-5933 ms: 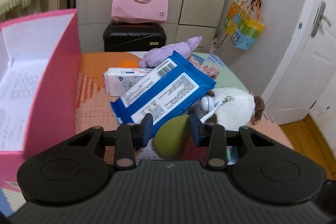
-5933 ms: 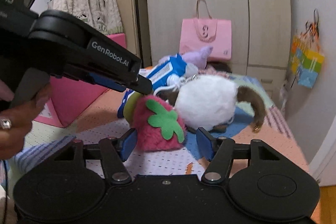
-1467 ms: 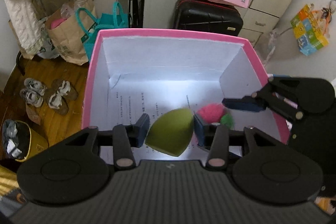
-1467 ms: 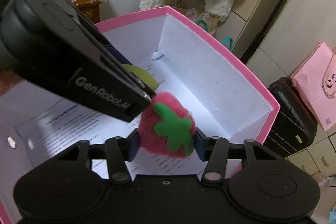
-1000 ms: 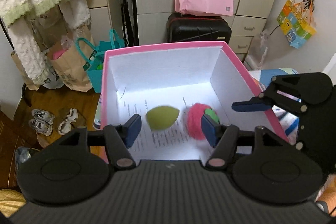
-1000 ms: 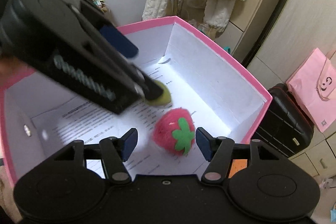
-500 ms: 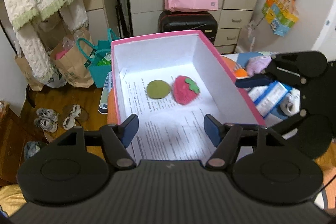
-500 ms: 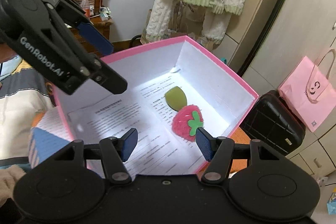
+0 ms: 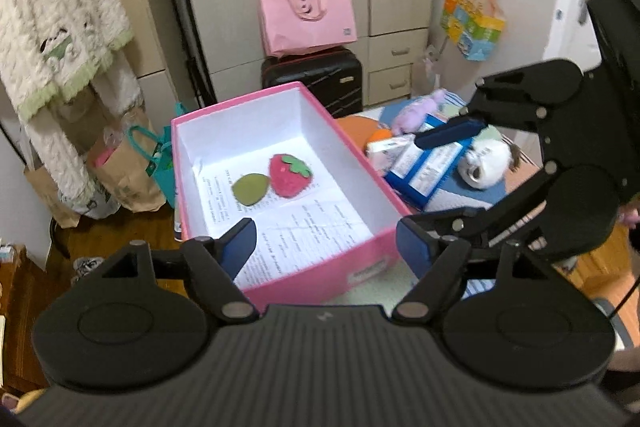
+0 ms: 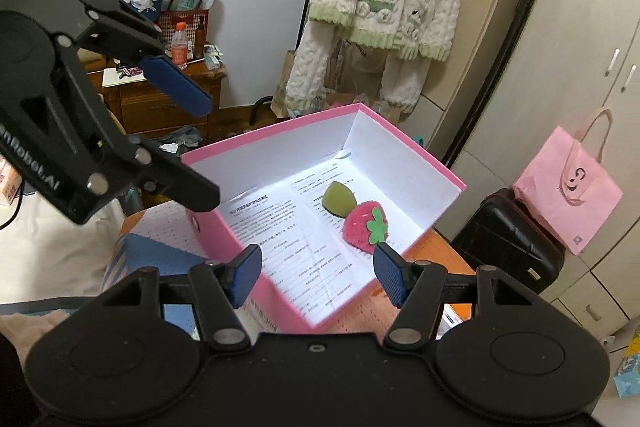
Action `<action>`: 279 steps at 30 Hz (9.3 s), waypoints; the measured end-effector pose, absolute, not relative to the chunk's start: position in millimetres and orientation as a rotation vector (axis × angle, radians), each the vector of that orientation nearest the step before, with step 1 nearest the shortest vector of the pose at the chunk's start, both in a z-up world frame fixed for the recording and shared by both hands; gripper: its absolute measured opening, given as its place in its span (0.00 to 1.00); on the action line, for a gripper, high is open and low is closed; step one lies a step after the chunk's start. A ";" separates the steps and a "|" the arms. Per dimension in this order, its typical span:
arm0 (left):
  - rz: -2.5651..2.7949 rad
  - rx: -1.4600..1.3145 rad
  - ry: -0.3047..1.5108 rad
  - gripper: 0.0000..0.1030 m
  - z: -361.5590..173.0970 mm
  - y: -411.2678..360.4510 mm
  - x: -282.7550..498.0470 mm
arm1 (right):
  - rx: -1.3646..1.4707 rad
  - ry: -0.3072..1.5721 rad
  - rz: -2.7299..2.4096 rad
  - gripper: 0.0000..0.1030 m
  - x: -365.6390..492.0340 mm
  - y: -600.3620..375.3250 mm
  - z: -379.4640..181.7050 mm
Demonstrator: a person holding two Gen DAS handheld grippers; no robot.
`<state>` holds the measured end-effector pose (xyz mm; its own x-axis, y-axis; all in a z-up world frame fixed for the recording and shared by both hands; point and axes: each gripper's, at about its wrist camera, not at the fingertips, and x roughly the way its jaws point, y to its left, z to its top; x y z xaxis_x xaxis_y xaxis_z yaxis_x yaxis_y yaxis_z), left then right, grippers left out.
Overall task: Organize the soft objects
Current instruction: 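Move both tools back toward the white plush toy on the table, then grasp the white plush toy with the left tool while the right tool pinches it too, then carry the white plush toy with both tools into the pink box and release, then move the left tool to the blue wet-wipes pack and grasp it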
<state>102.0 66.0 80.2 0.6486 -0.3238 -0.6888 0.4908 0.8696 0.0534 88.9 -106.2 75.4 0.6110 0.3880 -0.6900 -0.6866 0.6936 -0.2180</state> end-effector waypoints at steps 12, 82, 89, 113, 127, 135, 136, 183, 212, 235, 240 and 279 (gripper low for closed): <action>-0.580 0.297 0.752 0.85 62.9 29.8 65.5 | -0.470 0.590 0.627 0.72 31.9 -147.7 78.0; -0.752 -0.113 0.749 0.64 -109.5 -167.0 188.4 | -0.171 0.549 0.170 0.74 89.3 -310.9 -106.1; -0.728 -0.069 0.711 0.63 -108.8 -169.7 173.2 | -0.163 0.499 0.156 0.71 77.9 -306.0 -107.7; -0.691 -0.024 0.783 0.62 -82.5 -129.5 109.6 | 0.050 0.575 0.157 0.70 32.2 -276.9 -84.1; -0.661 -0.087 0.772 0.62 -64.4 -78.5 72.4 | -0.009 0.590 0.200 0.70 1.0 -233.2 -57.4; -0.616 -0.105 0.690 0.62 -43.5 -41.8 50.0 | -0.056 0.549 0.280 0.70 -13.8 -203.6 -38.2; -0.606 -0.105 0.675 0.62 -39.9 -36.6 47.5 | -0.067 0.539 0.288 0.70 -14.8 -199.2 -35.5; -0.341 -0.282 0.726 0.66 -28.5 93.1 179.4 | -0.036 0.755 0.613 0.67 166.6 -63.0 -29.4; -0.501 -0.026 0.690 0.72 47.4 57.9 72.3 | -0.194 0.598 0.494 0.69 65.3 -145.2 55.9; -0.522 -0.206 0.487 0.71 -16.1 -40.7 87.3 | -0.158 0.482 0.235 0.72 75.1 -254.0 29.1; -0.489 -0.209 0.446 0.71 -26.6 -63.2 103.1 | -0.119 0.474 0.219 0.72 81.9 -282.3 22.0; -0.220 -0.528 0.607 0.64 -128.5 -99.7 174.1 | 0.153 0.694 0.473 0.14 176.4 -332.0 -63.2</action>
